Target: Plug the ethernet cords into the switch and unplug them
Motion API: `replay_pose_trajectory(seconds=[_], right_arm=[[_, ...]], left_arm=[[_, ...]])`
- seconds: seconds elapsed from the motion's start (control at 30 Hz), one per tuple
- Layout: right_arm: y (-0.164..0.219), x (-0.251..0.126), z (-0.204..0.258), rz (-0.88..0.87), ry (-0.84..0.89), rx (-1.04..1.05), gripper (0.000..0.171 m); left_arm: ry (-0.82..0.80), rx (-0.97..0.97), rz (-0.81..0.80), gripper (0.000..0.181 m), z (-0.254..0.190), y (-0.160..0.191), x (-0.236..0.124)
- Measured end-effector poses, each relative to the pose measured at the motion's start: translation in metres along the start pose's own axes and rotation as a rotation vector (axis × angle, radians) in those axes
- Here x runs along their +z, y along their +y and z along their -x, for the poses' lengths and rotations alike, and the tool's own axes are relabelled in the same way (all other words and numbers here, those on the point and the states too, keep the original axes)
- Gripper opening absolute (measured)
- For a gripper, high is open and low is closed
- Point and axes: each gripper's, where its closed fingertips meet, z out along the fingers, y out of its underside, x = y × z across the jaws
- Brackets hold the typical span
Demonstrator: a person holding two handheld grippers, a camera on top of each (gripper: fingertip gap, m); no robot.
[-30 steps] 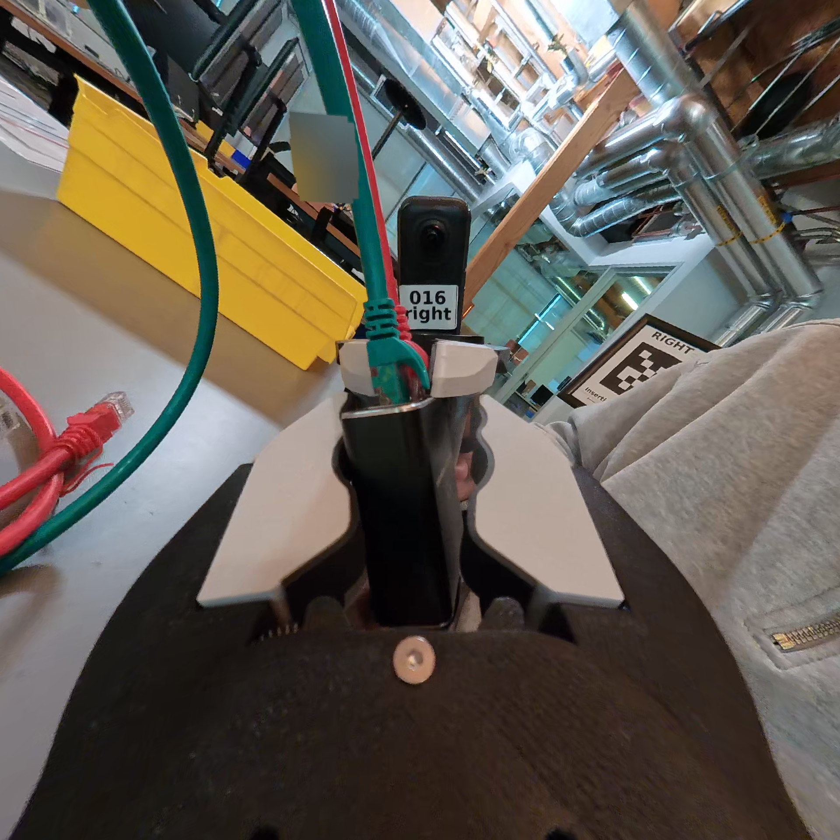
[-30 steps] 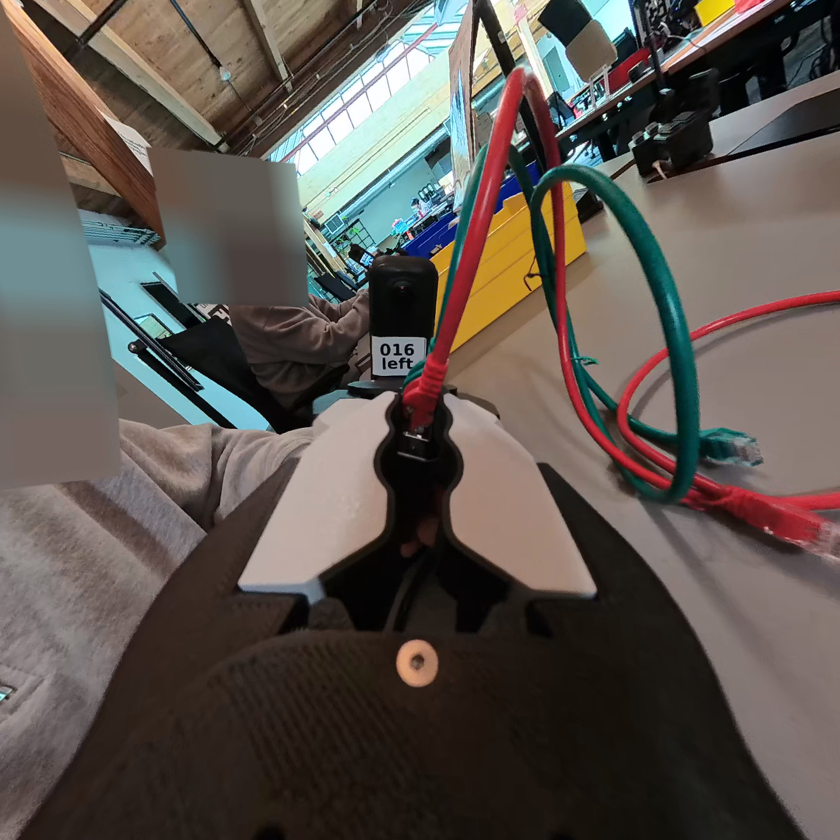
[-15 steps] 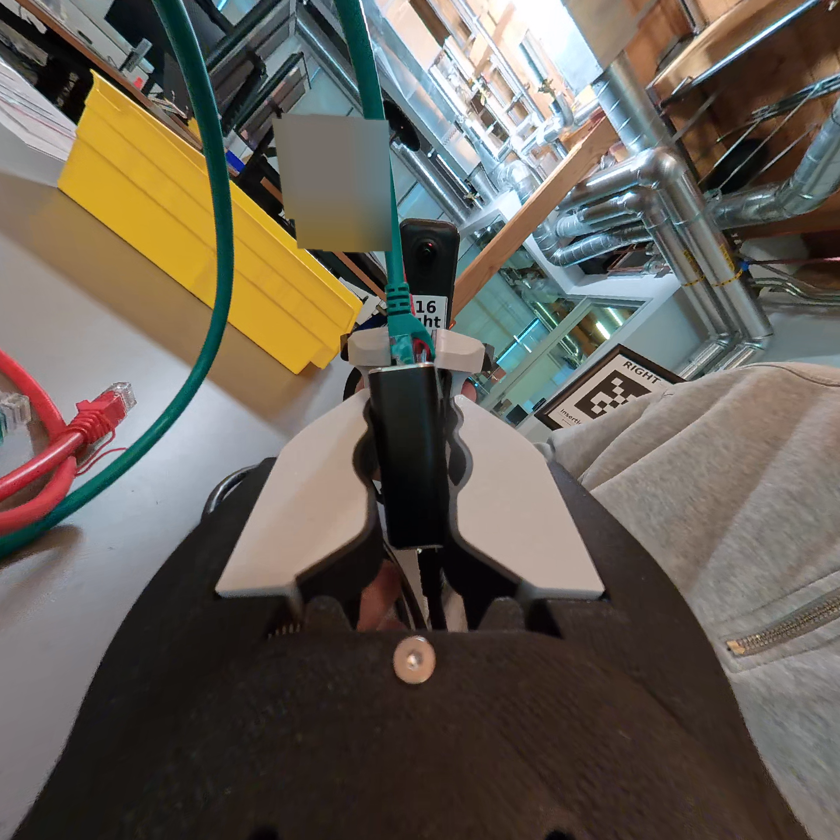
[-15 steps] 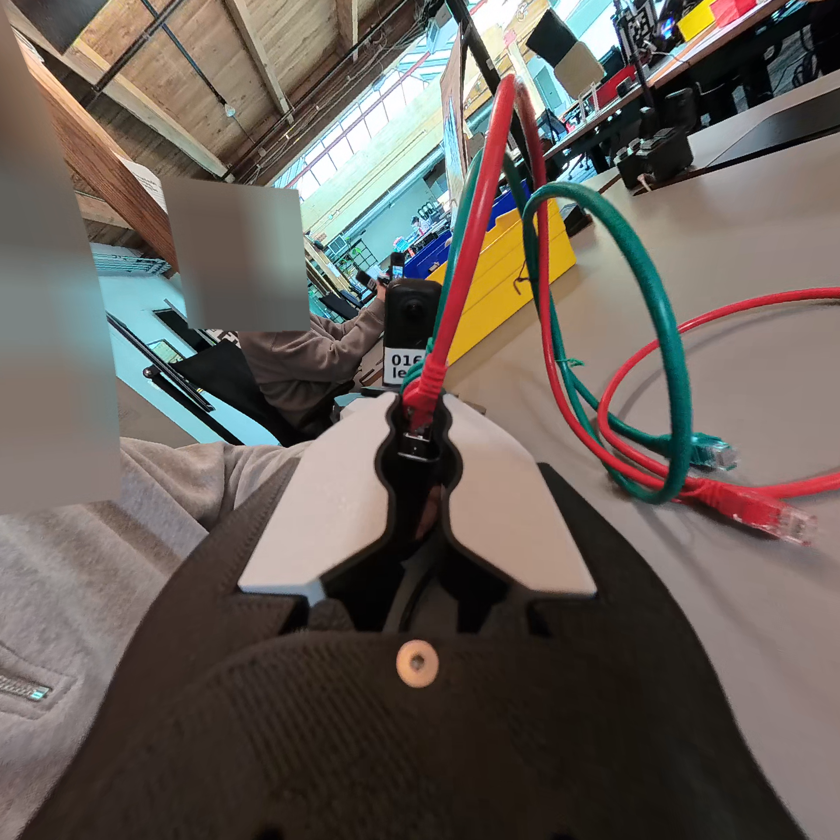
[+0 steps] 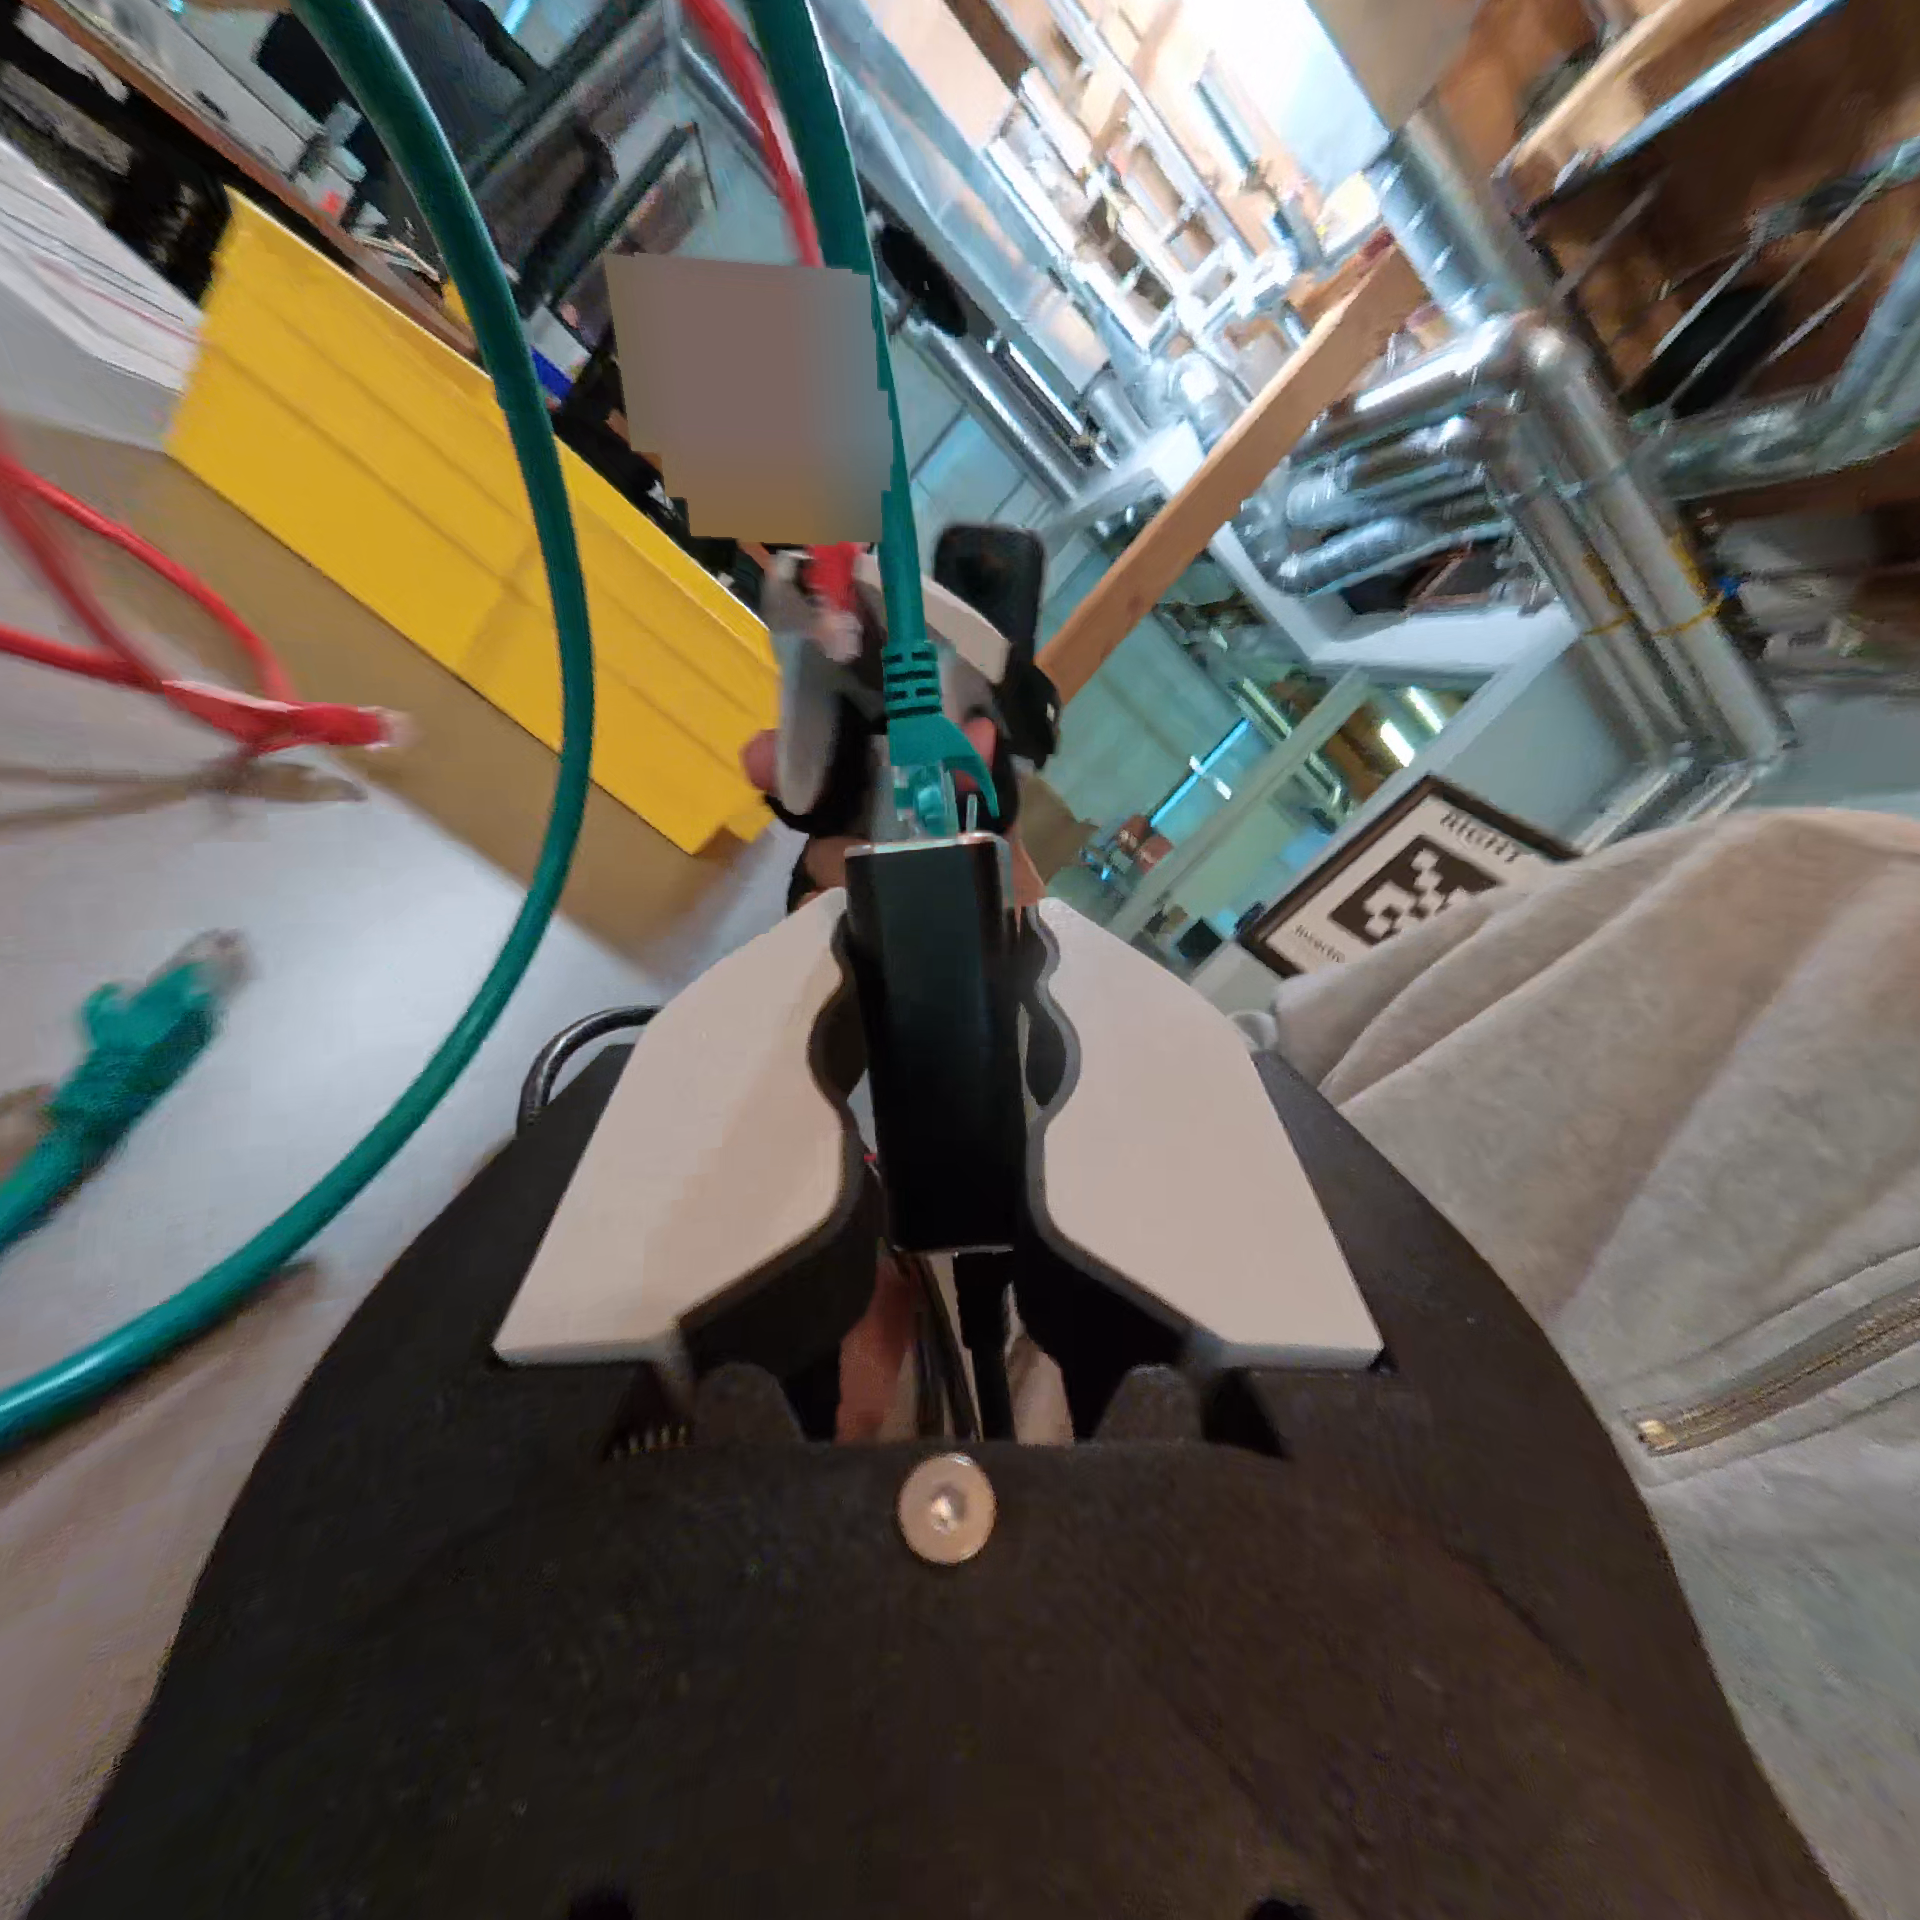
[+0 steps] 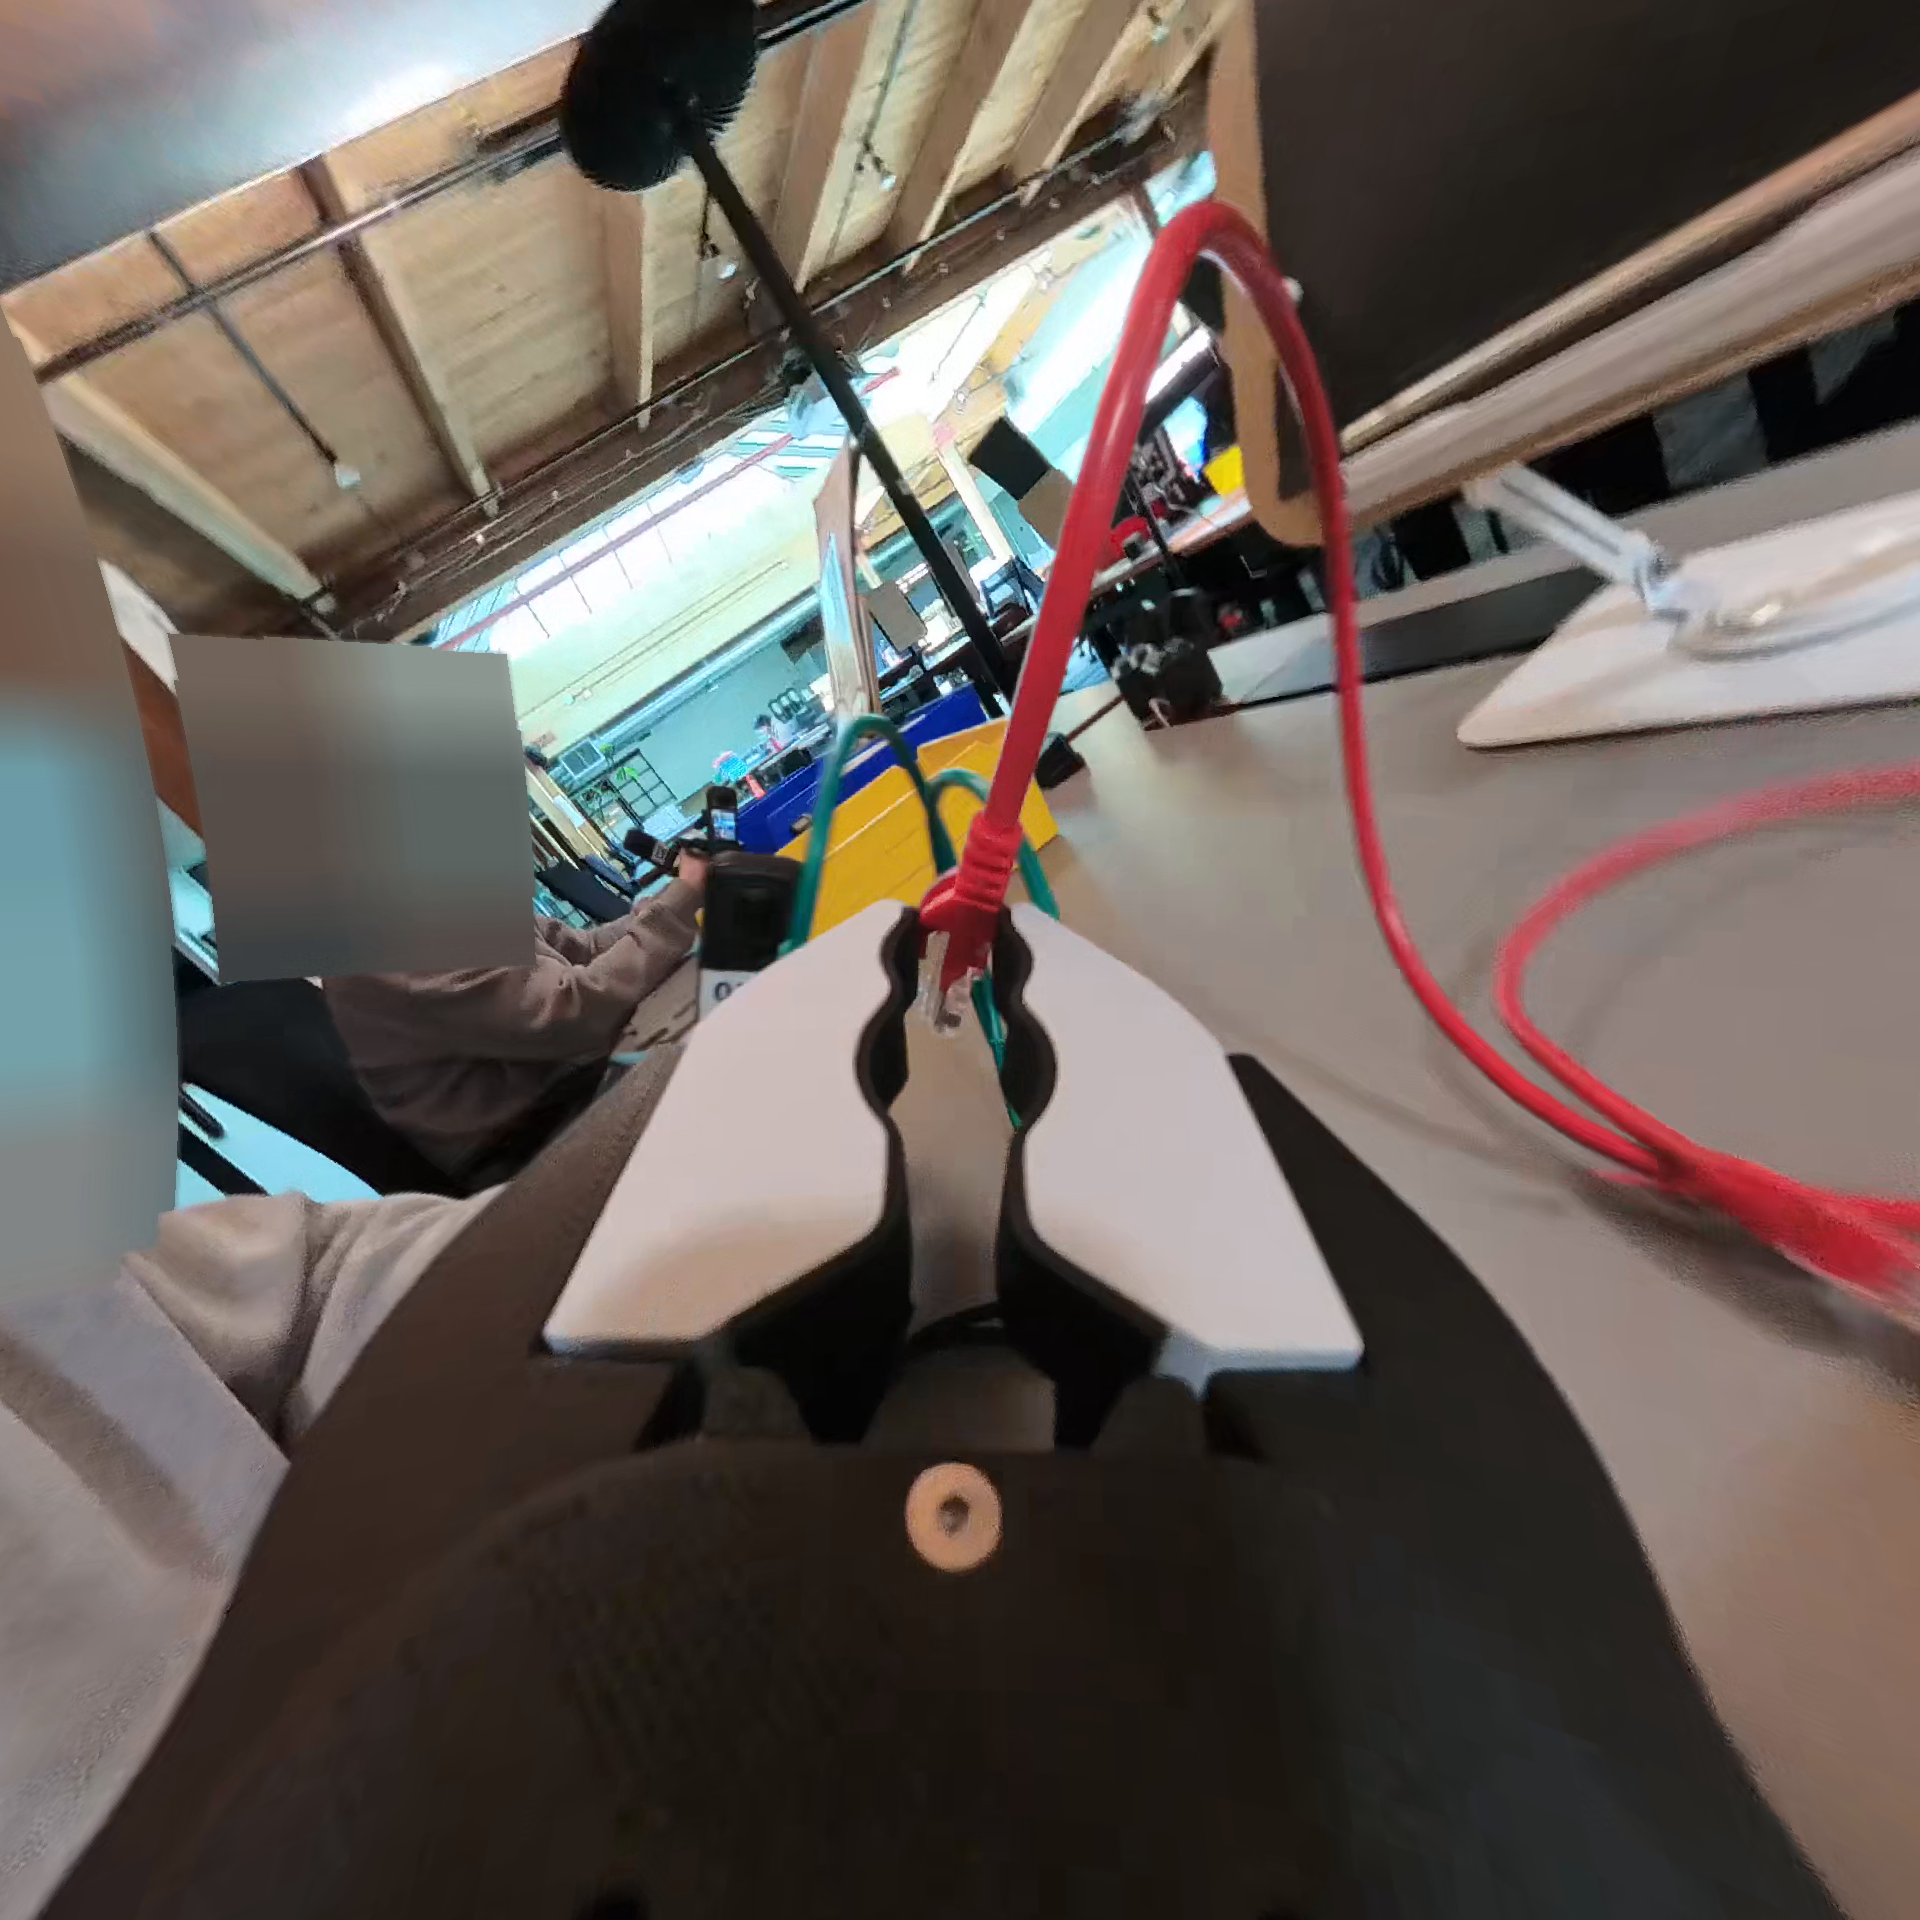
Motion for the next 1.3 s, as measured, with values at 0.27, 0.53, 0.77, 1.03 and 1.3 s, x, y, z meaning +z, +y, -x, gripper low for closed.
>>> replay_pose_trajectory(seconds=[0.27, 0.53, 0.77, 1.03, 1.3], right_arm=[[-0.022, -0.028, -0.029, -0.106, 0.048, 0.080, 0.015], [-0.004, -0.020, -0.047, 0.003, 0.258, -0.127, 0.055], [0.001, -0.015, -0.054, 0.136, 0.386, -0.474, 0.065], [0.015, -0.021, -0.096, 0.293, 0.507, -0.450, 0.082], [0.048, -0.024, -0.123, 0.534, 0.577, -0.438, 0.081]], left_arm=[[-0.052, -0.143, -0.172, 0.025, 0.035, -0.040, -0.043], [-0.037, -0.179, -0.192, 0.026, 0.037, -0.041, -0.044], [-0.029, -0.208, -0.207, 0.025, 0.039, -0.042, -0.045], [-0.028, -0.212, -0.196, 0.025, 0.039, -0.040, -0.044], [-0.031, -0.213, -0.192, 0.025, 0.039, -0.039, -0.043]])
